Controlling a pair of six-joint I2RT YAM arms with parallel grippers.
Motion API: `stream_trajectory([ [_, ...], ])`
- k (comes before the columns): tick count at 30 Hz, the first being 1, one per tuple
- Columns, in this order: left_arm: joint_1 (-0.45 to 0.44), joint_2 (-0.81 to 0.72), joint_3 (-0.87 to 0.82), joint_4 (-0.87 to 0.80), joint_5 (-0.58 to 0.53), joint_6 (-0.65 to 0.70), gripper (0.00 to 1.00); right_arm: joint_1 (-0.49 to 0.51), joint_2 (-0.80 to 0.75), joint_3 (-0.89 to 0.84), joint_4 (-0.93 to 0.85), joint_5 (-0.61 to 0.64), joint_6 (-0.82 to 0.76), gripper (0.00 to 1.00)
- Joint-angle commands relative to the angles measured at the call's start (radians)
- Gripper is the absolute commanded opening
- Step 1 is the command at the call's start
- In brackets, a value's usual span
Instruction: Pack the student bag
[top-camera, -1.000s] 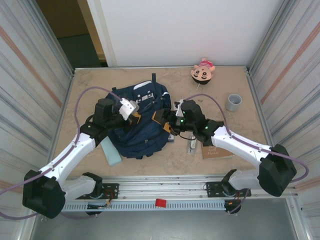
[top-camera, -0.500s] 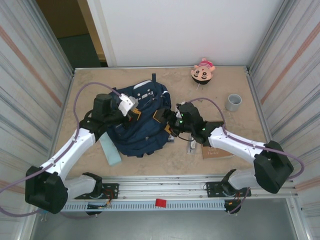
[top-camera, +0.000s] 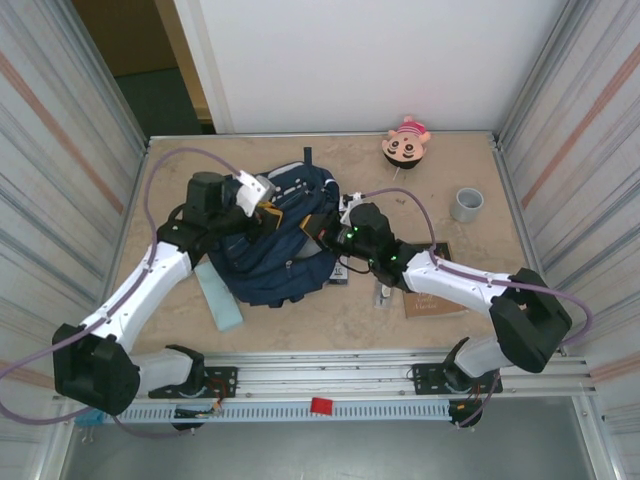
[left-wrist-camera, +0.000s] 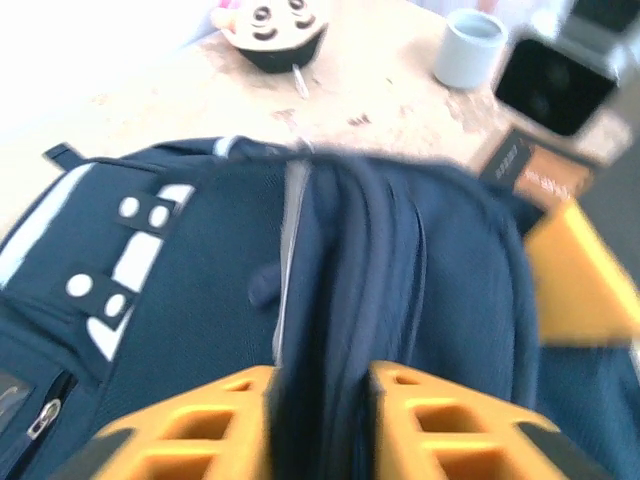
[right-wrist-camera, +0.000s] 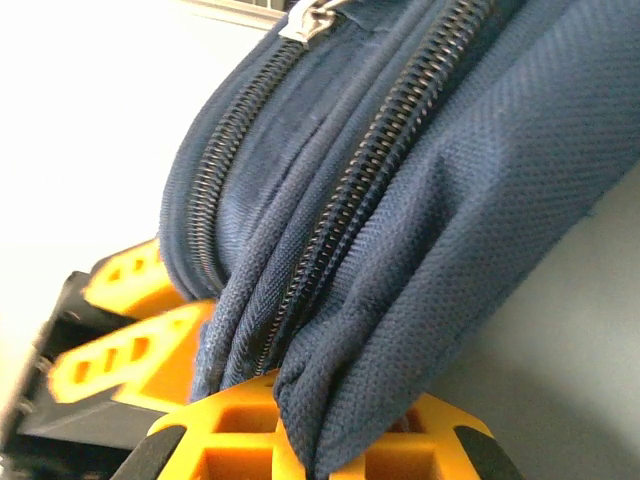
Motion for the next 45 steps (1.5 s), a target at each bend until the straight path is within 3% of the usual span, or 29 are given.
stream_trajectory([
  [1,-0.023,-0.097,0.084,-0.104,-0.159,-0.201,0.43,0.029,0.021,0.059,0.078,0.083,-0.033,0.00],
  [4,-0.097,-0.183,0.097,-0.257,-0.323,-0.364,0.51,0.040,0.038,0.079,0.075,0.089,-0.052,0.00],
  [7,-0.212,-0.263,0.087,-0.391,-0.486,-0.498,0.53,0.041,0.043,0.083,0.062,0.100,-0.054,0.00],
  [13,-0.416,-0.335,0.015,-0.528,-0.589,-0.794,0.53,0.049,0.054,0.101,0.042,0.086,-0.066,0.00],
  [18,-0.520,-0.284,-0.018,-0.551,-0.624,-0.928,0.53,0.061,0.056,0.124,0.027,0.078,-0.093,0.00],
  [27,-0.567,-0.188,-0.007,-0.583,-0.724,-1.043,0.53,0.072,0.069,0.151,0.032,0.055,-0.102,0.00],
  [37,-0.582,-0.129,-0.040,-0.571,-0.752,-1.110,0.43,0.084,0.078,0.180,0.030,0.030,-0.111,0.00],
  [45,-0.588,-0.083,-0.037,-0.562,-0.811,-1.139,0.26,0.088,0.070,0.186,0.023,0.018,-0.117,0.00],
])
